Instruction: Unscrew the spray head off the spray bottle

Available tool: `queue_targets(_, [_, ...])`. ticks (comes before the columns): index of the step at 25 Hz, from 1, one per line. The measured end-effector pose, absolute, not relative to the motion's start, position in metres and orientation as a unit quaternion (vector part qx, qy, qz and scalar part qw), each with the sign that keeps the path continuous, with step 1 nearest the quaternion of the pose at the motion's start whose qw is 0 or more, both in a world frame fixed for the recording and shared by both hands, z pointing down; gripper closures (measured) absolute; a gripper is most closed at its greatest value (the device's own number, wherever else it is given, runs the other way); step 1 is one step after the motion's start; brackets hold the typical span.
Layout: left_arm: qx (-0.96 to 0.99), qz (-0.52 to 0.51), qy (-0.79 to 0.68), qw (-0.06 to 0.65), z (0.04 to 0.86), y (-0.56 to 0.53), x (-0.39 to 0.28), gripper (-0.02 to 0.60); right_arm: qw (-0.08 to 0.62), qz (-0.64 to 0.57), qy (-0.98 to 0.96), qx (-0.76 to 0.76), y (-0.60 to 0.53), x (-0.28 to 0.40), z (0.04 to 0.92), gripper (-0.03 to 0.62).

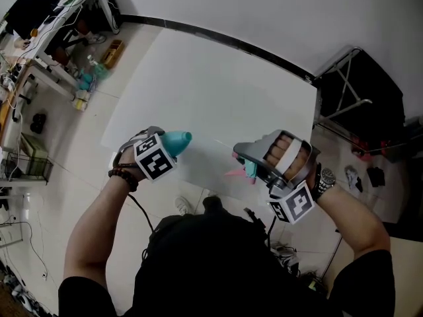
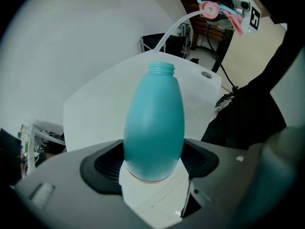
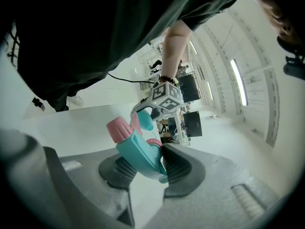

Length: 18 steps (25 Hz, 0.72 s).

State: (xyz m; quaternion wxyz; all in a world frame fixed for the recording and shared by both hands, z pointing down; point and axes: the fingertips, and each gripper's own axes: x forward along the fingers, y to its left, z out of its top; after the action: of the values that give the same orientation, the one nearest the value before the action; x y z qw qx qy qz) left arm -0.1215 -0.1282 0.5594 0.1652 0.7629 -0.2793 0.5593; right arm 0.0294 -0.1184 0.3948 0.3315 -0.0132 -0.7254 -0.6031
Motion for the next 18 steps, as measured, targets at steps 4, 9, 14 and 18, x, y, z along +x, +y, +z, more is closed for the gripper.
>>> queue_targets(4, [0.767, 0.542, -0.296, 0.175, 0.560, -0.136, -0.122, 0.183, 0.336, -0.568, -0.752, 0.012, -0.127, 0.028, 0.397, 0.473])
queue_targets(9, [0.776, 0.508, -0.324, 0.185, 0.561, -0.149, -0.118, 0.183, 0.345, -0.500, -0.792, 0.058, -0.146, 0.025, 0.403, 0.473])
queue_targets(14, [0.784, 0.473, -0.350, 0.198, 0.560, -0.161, -0.115, 0.183, 0.350, -0.400, -0.841, 0.105, -0.167, 0.018, 0.412, 0.473])
queue_targets(18, [0.789, 0.450, -0.369, 0.198, 0.560, -0.168, -0.109, 0.183, 0.345, -0.323, -0.871, 0.138, -0.177, 0.017, 0.421, 0.473])
